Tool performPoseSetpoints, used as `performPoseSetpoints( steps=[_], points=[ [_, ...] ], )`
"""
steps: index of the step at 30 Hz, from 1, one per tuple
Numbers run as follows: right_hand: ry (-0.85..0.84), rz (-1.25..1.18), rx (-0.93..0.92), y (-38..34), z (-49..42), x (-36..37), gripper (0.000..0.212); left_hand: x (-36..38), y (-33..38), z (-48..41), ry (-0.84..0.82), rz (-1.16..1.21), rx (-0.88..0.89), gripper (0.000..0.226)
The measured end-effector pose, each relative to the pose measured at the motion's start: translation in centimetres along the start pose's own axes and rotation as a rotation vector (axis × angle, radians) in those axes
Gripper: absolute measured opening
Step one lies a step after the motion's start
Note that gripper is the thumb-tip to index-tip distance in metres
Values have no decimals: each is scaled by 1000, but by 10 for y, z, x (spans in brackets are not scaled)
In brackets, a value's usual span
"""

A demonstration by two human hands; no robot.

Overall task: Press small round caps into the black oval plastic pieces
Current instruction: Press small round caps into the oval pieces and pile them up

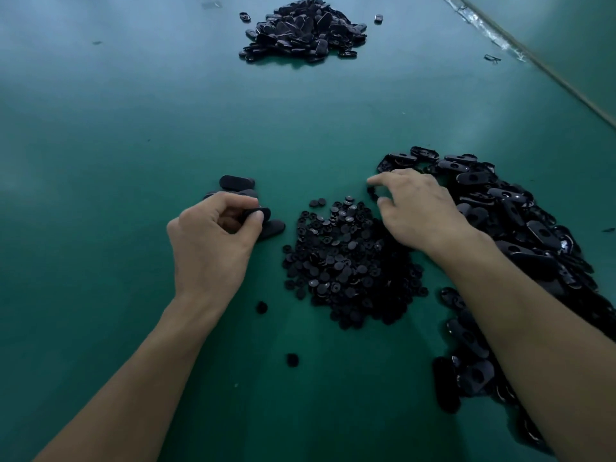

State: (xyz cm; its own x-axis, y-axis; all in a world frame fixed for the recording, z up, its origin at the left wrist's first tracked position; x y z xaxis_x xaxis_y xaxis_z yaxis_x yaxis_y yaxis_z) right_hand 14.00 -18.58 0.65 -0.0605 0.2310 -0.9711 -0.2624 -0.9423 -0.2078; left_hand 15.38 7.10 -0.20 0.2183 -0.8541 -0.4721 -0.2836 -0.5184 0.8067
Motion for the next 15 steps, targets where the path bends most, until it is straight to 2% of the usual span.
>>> performPoseSetpoints(
  steps=[4,6,8,11,15],
  points=[
    [142,-42,-11,4,-1,-3,39,-1,-3,1,4,-118,-25,12],
    [203,-29,3,8,-3,-6,47,-1,-5,1,10,-172,-38,13],
    [162,-5,26,11,-8,-4,56,0,-8,0,7,-200,-43,16],
    [49,6,38,15,-14,2,53,0,-8,0,11,-197,-61,17],
    [107,3,-4,12,-13,-1,42,0,-9,0,17,-181,-68,19]
  ],
)
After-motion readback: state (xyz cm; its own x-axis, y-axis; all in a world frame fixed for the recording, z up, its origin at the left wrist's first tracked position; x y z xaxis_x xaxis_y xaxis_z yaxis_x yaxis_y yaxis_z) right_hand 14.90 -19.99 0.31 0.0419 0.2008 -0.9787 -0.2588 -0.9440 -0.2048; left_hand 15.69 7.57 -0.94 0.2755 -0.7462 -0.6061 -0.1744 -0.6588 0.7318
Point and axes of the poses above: each hand's wrist, its own z-axis away from the middle knuckle, its own x-axis out of the palm, y = z × x, the point moved 5 cm from there along -z, towards the middle knuckle, and after that the axes turned 1 degree about -z, right-handed, at the moved point
